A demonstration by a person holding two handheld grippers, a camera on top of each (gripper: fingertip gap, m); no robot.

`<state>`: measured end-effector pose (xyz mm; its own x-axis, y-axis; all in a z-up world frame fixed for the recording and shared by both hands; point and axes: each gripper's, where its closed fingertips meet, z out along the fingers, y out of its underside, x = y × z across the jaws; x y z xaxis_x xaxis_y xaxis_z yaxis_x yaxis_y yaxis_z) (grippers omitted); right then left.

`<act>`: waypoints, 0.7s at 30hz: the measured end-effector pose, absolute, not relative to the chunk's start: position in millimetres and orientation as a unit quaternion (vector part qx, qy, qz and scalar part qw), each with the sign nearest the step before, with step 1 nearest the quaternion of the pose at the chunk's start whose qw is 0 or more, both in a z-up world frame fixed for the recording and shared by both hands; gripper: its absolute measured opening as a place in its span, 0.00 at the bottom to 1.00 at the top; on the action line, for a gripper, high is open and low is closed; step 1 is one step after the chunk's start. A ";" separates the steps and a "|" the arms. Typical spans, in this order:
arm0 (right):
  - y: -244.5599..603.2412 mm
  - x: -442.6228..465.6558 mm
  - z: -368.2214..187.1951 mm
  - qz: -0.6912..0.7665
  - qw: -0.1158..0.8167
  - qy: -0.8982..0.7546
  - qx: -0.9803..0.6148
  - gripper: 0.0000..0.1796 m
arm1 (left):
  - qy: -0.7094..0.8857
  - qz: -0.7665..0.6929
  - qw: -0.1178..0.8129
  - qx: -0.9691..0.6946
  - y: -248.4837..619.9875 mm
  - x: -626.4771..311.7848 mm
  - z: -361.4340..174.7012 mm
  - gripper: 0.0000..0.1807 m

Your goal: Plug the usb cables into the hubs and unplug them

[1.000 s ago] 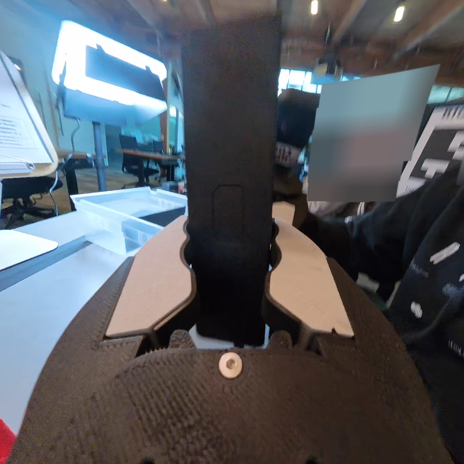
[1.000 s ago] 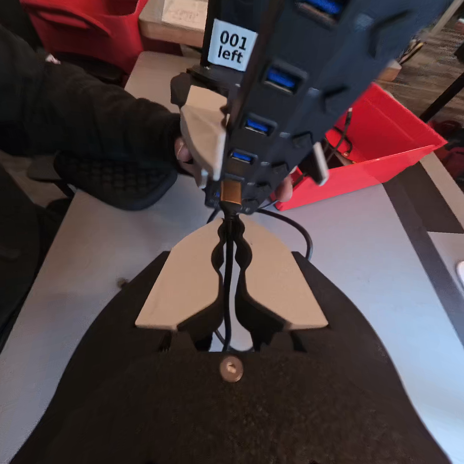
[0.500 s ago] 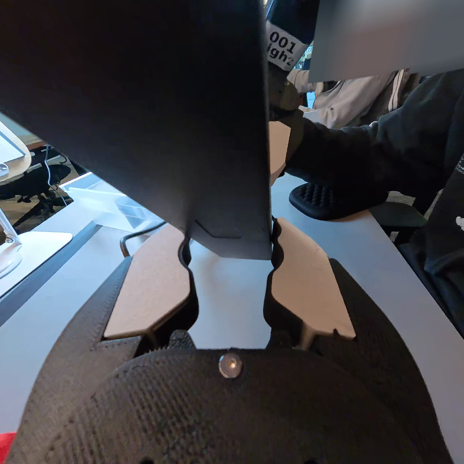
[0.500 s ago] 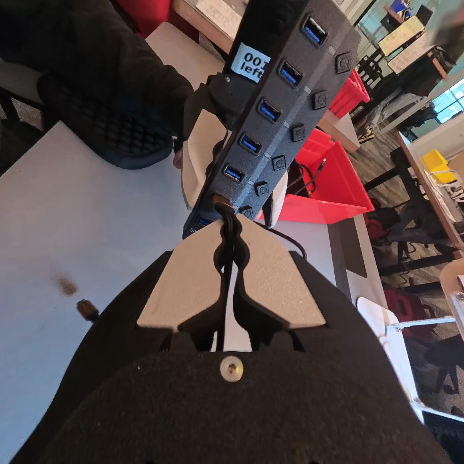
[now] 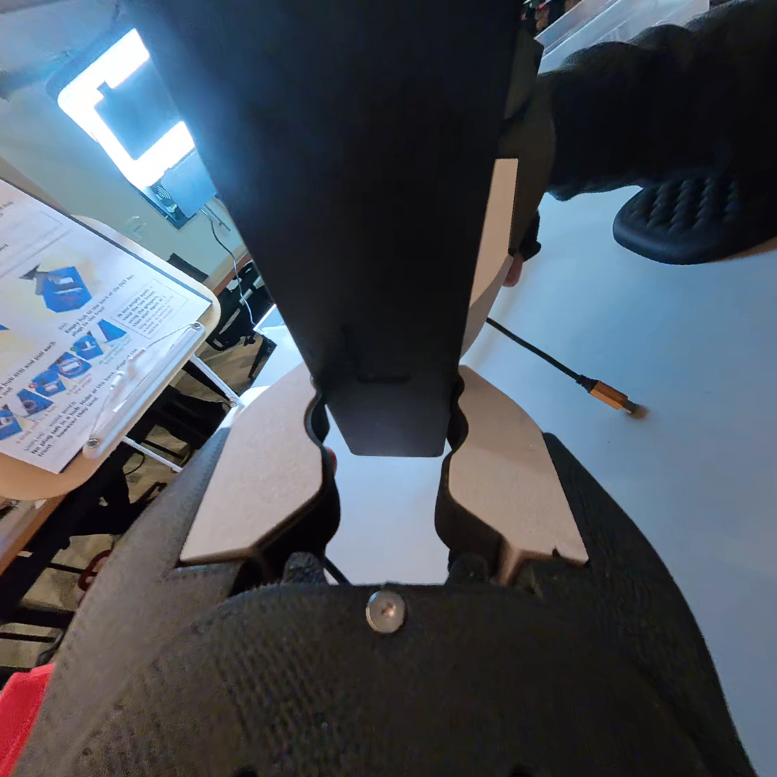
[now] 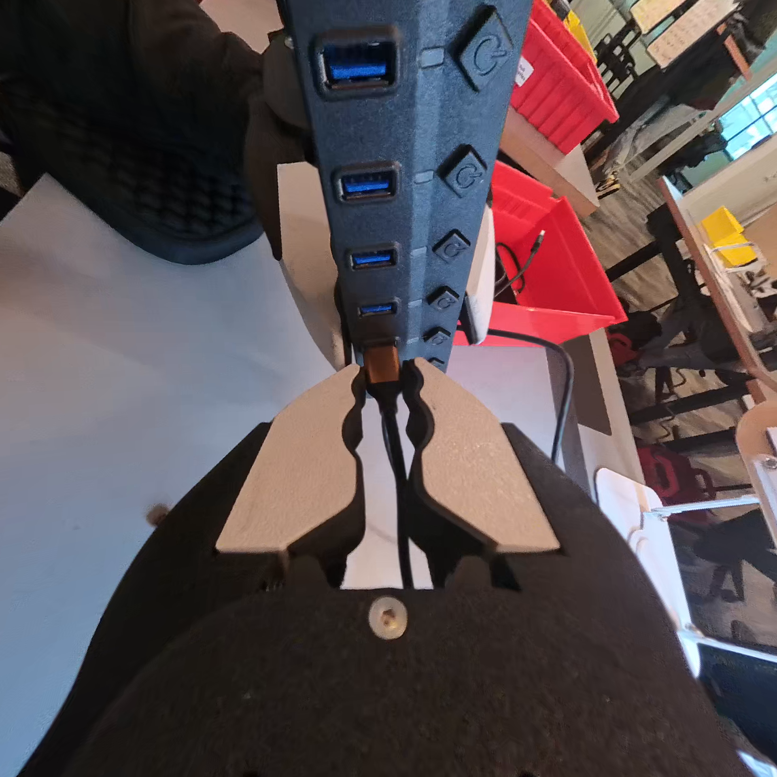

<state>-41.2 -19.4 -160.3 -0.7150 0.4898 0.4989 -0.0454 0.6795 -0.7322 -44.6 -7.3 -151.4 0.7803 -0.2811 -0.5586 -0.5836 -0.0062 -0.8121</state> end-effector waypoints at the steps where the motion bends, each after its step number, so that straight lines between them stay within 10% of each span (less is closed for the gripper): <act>1: -19.9 -40.7 -158.9 0.380 0.352 -0.845 -0.130 0.09 | 0.312 0.126 0.632 -0.698 -8.1 -44.5 -149.6 0.30; 7: 34.5 -38.8 -141.3 0.371 0.369 -0.833 -0.180 0.09 | 0.275 0.192 0.613 -0.715 -24.0 -91.8 -140.0 0.31; 14: 147.3 -27.1 -35.7 0.352 0.621 -0.655 -0.249 0.09 | 0.252 0.158 0.616 -0.729 -22.1 -97.1 -153.3 0.31; 21: 220.9 -41.2 -98.3 0.248 0.589 -0.685 -0.350 0.09 | 0.239 0.106 0.632 -0.730 -17.0 -85.4 -157.1 0.31</act>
<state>-41.2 220.9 -98.3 -0.0614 0.7707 0.6342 0.1873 0.6330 -0.7512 -85.4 -17.0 -157.1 0.8638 -0.2147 -0.4557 -0.4818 -0.0883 -0.8718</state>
